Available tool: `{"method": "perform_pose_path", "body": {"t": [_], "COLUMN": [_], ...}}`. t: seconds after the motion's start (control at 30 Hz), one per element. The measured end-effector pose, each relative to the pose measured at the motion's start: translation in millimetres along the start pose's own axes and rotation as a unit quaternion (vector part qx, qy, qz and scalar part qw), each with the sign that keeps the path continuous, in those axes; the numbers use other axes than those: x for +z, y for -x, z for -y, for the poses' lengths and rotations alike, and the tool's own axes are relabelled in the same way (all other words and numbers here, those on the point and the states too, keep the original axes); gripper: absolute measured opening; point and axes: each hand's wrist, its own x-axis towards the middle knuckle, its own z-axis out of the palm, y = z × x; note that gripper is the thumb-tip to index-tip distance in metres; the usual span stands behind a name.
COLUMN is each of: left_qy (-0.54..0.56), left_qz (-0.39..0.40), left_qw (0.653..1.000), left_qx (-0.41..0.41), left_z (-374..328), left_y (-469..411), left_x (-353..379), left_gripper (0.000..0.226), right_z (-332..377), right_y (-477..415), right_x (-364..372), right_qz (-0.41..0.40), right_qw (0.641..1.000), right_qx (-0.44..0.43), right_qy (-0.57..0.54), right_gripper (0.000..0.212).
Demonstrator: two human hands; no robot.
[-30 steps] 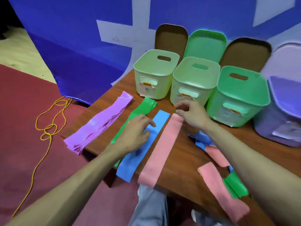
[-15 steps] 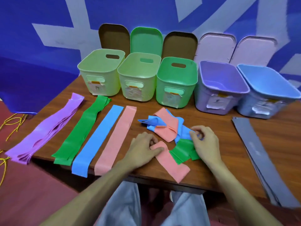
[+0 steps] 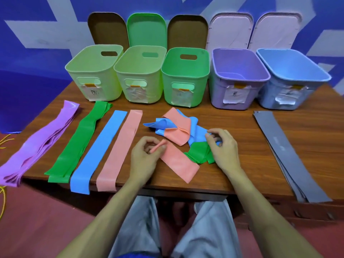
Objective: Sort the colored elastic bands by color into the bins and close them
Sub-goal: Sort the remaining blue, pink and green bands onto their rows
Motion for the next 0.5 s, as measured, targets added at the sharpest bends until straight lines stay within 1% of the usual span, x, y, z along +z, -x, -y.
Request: {"method": "perform_pose_path", "body": {"t": [0.07,0.13,0.2,0.27,0.33,0.43,0.5], "left_qy": [0.006,-0.02,-0.071,-0.117,-0.11,-0.122,-0.141], "left_qz": [-0.04,-0.037,0.007,0.064,0.091,0.098,0.108], "left_qw": [0.999,0.999,0.997,0.991,0.988,0.982,0.979], "left_qx": [-0.021,-0.02,-0.007,0.027,0.065,0.105,0.1], "left_z": [-3,-5,-4,-1,1,3,1], "left_y": [-3,-5,-4,2,7,10,10], "left_x": [-4,-6,-9,-10,-11,-12,-11], "left_gripper": [0.016,0.016,0.017,0.014,0.003,0.012,0.023], "right_z": [0,0,0,0,-1,1,5], "right_y": [1,2,3,5,6,10,15], "right_x": [0,0,-1,-1,-1,0,0], "right_qz": [0.009,0.021,0.042,0.06,0.07,0.074,0.058], "right_qw": [1.0,1.0,0.999,0.997,0.995,0.987,0.97], "right_qx": [-0.005,-0.011,-0.016,-0.022,-0.033,-0.077,-0.144], "right_qy": [-0.002,0.006,0.02,0.037,0.056,0.118,0.186], "right_gripper": [0.012,0.013,0.014,0.015,0.017,0.026,0.029]}}
